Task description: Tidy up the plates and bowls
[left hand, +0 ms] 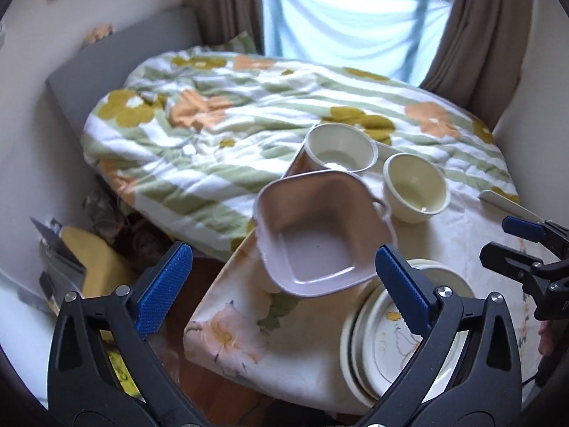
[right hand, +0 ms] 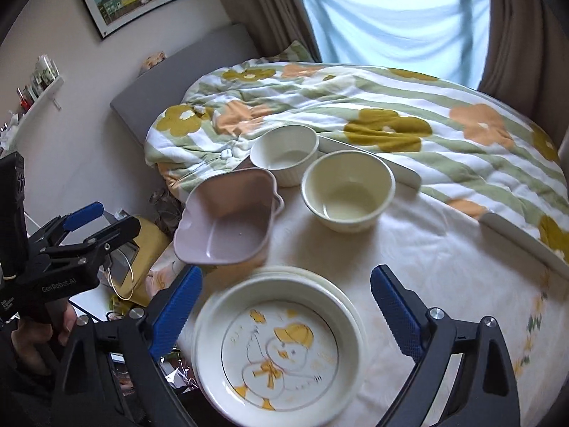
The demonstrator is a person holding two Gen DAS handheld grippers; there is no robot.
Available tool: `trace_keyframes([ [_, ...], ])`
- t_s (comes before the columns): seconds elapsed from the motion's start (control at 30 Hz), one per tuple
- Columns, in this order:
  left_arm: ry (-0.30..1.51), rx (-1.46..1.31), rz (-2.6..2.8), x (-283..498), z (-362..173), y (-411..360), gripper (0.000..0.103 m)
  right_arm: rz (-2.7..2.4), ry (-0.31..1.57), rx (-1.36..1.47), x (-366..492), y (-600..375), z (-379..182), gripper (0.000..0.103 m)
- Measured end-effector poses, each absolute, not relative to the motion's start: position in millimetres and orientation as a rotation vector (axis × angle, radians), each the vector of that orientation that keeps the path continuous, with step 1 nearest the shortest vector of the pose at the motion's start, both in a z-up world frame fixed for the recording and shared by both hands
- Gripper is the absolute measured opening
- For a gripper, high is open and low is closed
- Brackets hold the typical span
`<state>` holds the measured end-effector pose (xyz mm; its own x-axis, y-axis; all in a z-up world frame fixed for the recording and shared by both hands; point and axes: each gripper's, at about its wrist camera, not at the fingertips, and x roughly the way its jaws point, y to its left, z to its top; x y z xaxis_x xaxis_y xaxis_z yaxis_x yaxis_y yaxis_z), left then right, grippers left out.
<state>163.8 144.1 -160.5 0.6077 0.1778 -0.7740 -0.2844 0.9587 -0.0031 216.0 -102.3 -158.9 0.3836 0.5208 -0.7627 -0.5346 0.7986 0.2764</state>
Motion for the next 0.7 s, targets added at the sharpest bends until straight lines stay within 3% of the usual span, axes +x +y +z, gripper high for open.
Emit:
trace_keyframes([
  [0.33,1.040,-0.307,0.210,216.4,-234.7,185.2,0.101,0.686,1.159,0.036,272.3,-37.5,-225.7,0.092],
  [0.5,1.109,-0.315,0.163,235.4,-264.7,187.4,0.079,0.678,1.234,0.054,287.4,-19.9,-255.9,0.061],
  [0.6,1.133,-0.334,0.144,240.7,-275.9,190.8,0.075,0.664,1.251,0.057,291.9,-16.6,-263.0,0.051],
  [0.7,1.147,-0.335,0.129,244.7,-281.6,192.6,0.069,0.658,1.250,0.035,292.5,-14.6,-264.4,0.048],
])
